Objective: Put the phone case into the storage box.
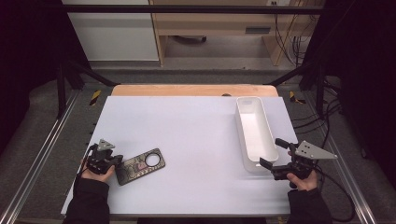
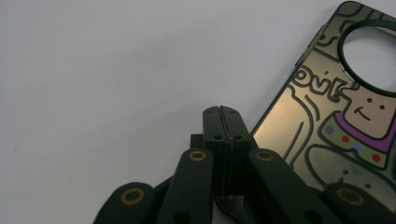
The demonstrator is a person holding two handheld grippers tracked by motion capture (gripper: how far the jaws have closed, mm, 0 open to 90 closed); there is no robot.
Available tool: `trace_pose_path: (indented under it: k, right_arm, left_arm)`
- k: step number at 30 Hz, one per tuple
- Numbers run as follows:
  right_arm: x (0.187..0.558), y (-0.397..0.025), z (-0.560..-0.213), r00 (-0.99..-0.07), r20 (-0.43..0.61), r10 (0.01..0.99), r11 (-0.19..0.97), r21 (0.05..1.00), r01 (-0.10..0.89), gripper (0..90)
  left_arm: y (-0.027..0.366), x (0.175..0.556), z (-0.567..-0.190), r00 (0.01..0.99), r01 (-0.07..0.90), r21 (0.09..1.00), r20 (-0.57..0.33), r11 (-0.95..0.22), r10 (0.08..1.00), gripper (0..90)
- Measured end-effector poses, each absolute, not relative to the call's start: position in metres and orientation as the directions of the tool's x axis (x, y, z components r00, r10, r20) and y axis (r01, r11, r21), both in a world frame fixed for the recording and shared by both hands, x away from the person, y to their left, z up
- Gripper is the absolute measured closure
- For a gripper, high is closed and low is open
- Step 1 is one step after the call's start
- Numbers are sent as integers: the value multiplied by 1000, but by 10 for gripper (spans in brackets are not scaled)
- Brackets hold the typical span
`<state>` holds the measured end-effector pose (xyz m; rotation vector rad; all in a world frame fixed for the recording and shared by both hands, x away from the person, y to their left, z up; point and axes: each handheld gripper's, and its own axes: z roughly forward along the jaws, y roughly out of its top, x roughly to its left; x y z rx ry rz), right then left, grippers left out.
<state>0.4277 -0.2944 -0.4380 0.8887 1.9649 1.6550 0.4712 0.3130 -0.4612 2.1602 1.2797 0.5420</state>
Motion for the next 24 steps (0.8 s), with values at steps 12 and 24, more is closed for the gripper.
trace_pose_path:
  k: [12, 24]
  right_arm:
    - [428, -294, -438, -708, 82, 701, 89, 975, 202, 4]
    - [428, -295, -438, -707, 81, 702, 90, 976, 200, 4]
  left_arm:
    - [306, 464, -429, 496, 559, 740, 65, -376, 866, 788]
    - [294, 462, -404, 576, 478, 783, 63, -398, 815, 458]
